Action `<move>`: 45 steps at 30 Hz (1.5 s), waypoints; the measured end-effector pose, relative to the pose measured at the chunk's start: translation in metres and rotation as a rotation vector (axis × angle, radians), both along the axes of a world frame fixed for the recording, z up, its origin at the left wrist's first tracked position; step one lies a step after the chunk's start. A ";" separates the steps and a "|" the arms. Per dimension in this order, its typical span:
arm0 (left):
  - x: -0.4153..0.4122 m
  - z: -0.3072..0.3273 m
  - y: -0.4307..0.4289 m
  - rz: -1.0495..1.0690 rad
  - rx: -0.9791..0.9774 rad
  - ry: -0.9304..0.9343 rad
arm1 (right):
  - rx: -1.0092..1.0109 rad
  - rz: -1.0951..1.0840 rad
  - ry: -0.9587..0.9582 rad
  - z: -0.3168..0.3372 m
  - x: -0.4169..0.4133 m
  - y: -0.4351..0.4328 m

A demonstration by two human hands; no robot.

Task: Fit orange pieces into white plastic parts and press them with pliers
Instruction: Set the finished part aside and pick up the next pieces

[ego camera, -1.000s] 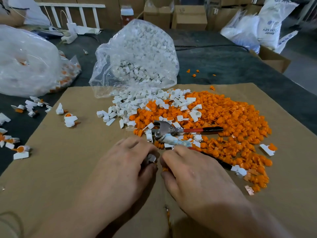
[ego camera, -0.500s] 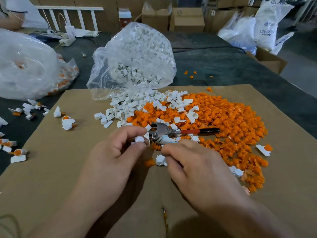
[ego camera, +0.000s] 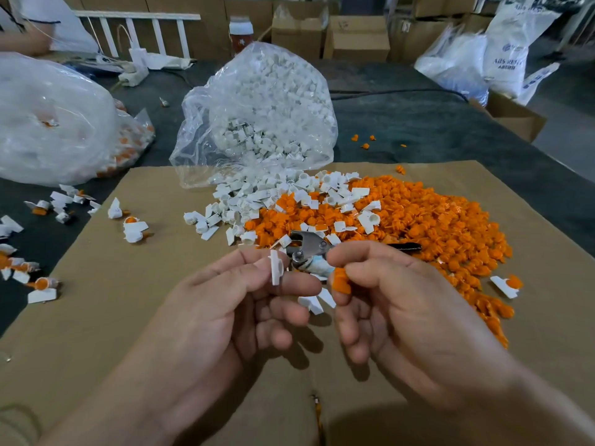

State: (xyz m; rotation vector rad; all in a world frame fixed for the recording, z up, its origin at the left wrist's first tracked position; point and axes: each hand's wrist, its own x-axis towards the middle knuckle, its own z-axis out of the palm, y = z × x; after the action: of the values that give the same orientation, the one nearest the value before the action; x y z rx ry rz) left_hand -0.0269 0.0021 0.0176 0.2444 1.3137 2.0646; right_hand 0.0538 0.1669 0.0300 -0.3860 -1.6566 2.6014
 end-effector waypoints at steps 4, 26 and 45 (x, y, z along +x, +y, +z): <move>-0.007 -0.008 -0.004 -0.084 0.051 -0.010 | -0.106 0.068 0.011 0.002 0.001 0.000; -0.006 -0.009 -0.005 -0.112 0.104 -0.044 | 0.186 -0.004 0.094 -0.006 0.003 -0.004; -0.002 -0.006 -0.005 -0.135 0.156 0.000 | -0.307 0.221 0.246 -0.002 0.002 -0.002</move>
State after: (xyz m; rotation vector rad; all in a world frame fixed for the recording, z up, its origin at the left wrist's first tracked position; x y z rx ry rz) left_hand -0.0286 -0.0025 0.0120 0.3915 1.1058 2.0530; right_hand 0.0559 0.1650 0.0279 0.1174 -1.2914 2.9255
